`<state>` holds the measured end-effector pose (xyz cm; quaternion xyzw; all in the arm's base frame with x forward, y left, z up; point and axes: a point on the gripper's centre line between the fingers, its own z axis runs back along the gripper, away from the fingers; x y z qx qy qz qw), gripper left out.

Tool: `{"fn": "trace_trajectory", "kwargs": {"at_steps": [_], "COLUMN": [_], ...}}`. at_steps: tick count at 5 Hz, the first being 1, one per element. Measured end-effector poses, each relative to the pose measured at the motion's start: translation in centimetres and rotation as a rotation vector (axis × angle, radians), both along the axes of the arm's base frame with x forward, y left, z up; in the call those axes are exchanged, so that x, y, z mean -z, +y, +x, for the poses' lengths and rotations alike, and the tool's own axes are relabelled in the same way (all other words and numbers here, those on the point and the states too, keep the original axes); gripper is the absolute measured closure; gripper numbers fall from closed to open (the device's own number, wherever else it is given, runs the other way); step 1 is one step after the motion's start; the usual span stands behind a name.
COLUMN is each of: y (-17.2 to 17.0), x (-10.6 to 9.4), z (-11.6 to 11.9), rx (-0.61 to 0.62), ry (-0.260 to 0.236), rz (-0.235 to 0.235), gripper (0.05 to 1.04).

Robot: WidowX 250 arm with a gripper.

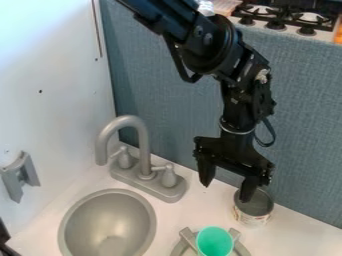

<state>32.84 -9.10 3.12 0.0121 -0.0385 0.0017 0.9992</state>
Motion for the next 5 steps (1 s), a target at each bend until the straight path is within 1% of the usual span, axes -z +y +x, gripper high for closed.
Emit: {"fn": "trace_trajectory", "kwargs": {"at_steps": [1, 2, 3, 4, 5], "y": [0.1, -0.6, -2.1, -2.8, -3.2], "x": [1.3, 2.7, 4.5, 5.8, 6.3], "z": [-0.5, 0.7, 2.0, 3.2, 4.3], "rx": [0.003, 0.075, 0.112, 0.161, 0.184], "ry": [0.039, 0.041, 0.031, 0.053, 0.043], "rz": [0.009, 0.003, -0.021, -0.016, -0.017], "gripper": [0.081, 0.081, 0.081, 0.081, 0.081]}}
